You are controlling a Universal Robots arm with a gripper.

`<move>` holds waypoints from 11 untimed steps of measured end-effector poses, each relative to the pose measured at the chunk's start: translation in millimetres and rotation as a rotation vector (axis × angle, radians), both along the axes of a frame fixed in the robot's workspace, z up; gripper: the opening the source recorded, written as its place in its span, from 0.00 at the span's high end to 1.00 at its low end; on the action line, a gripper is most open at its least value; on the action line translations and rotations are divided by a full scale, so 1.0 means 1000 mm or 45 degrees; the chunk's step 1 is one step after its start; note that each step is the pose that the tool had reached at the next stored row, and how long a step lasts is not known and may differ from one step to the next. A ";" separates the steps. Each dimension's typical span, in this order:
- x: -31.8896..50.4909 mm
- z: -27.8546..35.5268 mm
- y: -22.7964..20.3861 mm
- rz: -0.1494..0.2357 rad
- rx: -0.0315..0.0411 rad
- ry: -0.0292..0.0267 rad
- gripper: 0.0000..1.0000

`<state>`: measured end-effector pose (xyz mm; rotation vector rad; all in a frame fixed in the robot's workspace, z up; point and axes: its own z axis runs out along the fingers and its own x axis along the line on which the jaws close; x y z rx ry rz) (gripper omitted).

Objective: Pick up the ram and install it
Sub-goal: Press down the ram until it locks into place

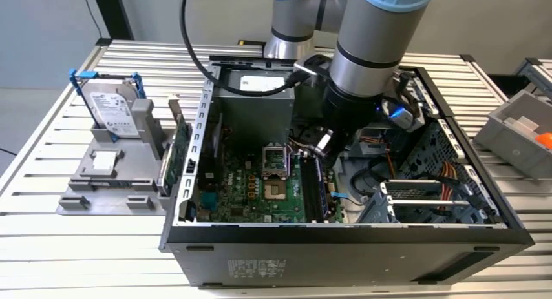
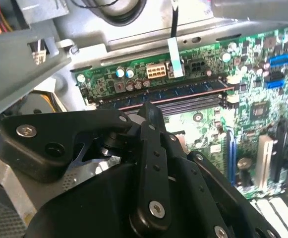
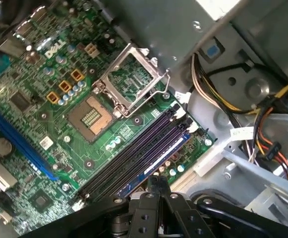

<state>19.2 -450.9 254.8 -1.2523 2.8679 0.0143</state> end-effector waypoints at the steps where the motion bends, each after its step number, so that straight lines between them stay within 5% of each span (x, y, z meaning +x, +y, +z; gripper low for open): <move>1: 0.0000 0.0000 0.0001 0.021 0.0001 0.0000 1.00; 11: 0.0000 -0.0030 0.0001 0.252 0.0001 0.0000 1.00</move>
